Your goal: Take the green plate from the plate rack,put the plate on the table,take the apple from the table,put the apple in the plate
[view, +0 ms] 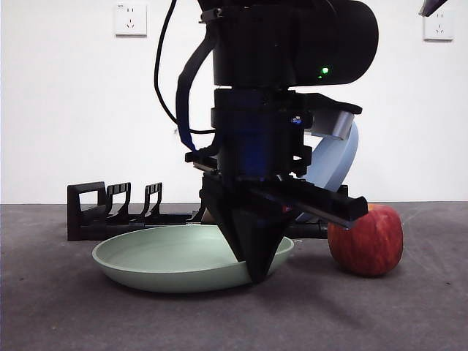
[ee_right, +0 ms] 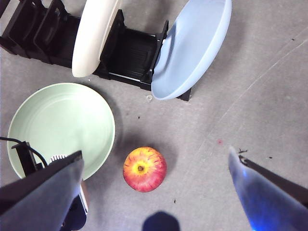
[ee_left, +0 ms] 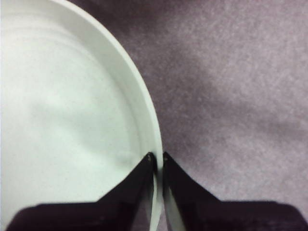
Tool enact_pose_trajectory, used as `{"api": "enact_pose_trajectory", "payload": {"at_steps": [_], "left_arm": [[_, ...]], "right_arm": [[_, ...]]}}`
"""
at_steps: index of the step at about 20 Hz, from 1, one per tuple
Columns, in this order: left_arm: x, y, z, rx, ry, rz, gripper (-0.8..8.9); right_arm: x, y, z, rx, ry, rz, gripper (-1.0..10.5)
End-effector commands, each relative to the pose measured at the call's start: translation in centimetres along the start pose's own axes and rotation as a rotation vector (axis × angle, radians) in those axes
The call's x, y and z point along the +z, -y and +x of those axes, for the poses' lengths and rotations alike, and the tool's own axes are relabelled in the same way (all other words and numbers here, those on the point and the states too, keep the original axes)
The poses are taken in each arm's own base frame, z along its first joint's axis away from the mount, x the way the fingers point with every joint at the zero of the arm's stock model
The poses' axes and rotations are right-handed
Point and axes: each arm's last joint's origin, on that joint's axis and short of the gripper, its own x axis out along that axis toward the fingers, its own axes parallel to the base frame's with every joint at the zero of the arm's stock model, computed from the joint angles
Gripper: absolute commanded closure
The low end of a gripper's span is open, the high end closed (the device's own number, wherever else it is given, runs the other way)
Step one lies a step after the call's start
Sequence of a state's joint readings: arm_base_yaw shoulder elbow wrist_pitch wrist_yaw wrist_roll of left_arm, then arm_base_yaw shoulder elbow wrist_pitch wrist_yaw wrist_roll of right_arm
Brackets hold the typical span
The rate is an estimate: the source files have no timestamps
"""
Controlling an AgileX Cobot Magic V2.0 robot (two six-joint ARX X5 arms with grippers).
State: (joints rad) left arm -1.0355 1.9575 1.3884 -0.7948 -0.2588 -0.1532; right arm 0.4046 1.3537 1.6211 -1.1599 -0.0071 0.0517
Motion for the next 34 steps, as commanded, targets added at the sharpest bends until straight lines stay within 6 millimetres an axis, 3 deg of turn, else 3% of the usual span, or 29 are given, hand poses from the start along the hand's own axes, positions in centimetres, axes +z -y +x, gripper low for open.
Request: {"api": "enact_pose_trajectory", "payload": {"at_steps": [1,3,6,9,12,15,17,20,22,24,26,29,31,34], "left_arm": [[-1.0,0.6,1.6,-0.06,-0.099,-0.005,7.29],[-1.1,0.4,1.7,-0.056,-0.116,-0.015,6.52],[-1.1,0.3,1.3,-0.056,-0.114,-0.017,6.47],[-1.0,-0.2,-1.0,-0.067,-0.053,-0.028,6.47],[-1.5,-1.5,-6.1,-0.09,0.065,-0.061,6.47],[-3.4,-3.3,-13.0,-0.127,0.246,-0.101,6.47],[-5.9,-4.8,-18.6,-0.169,0.434,-0.136,6.48],[-11.7,-7.7,-26.4,-0.241,0.759,-0.192,6.48],[-16.2,-9.6,-30.0,-0.276,0.941,-0.235,6.48],[-20.9,-11.3,-32.4,-0.306,1.088,-0.269,6.48],[-25.4,-12.5,-33.8,-0.33,1.207,-0.295,6.49],[-30.3,-13.6,-33.9,-0.338,1.249,-0.315,6.52],[-32.2,-13.8,-33.0,-0.334,1.187,-0.349,6.52],[-33.2,-13.7,-31.7,-0.295,1.051,-0.368,6.52]], "right_arm": [[0.1,0.0,0.1,-0.001,-0.003,-0.008,4.4],[0.0,0.0,0.1,0.0,-0.005,-0.008,4.4],[-0.1,0.0,0.1,-0.001,-0.021,-0.008,4.4],[-0.1,0.0,0.1,-0.001,-0.021,-0.008,4.4],[-0.1,0.0,0.1,-0.001,-0.02,-0.008,4.4],[-0.3,0.0,0.1,-0.002,-0.035,-0.026,4.4],[-0.7,0.0,0.0,-0.003,-0.079,-0.037,4.4],[-1.6,0.1,-0.2,-0.005,-0.153,-0.036,4.4],[-2.6,0.1,-0.4,0.0,-0.153,-0.034,4.4],[-4.5,-0.2,-0.8,0.008,-0.146,-0.03,4.4],[-7.1,-0.3,-0.7,0.018,-0.125,-0.016,4.4],[-10.8,-0.4,0.8,0.027,-0.112,0.033,4.4],[-12.4,-0.5,3.0,0.03,-0.131,0.058,4.4],[-13.0,-0.6,6.7,0.03,-0.133,0.067,4.4]]}}
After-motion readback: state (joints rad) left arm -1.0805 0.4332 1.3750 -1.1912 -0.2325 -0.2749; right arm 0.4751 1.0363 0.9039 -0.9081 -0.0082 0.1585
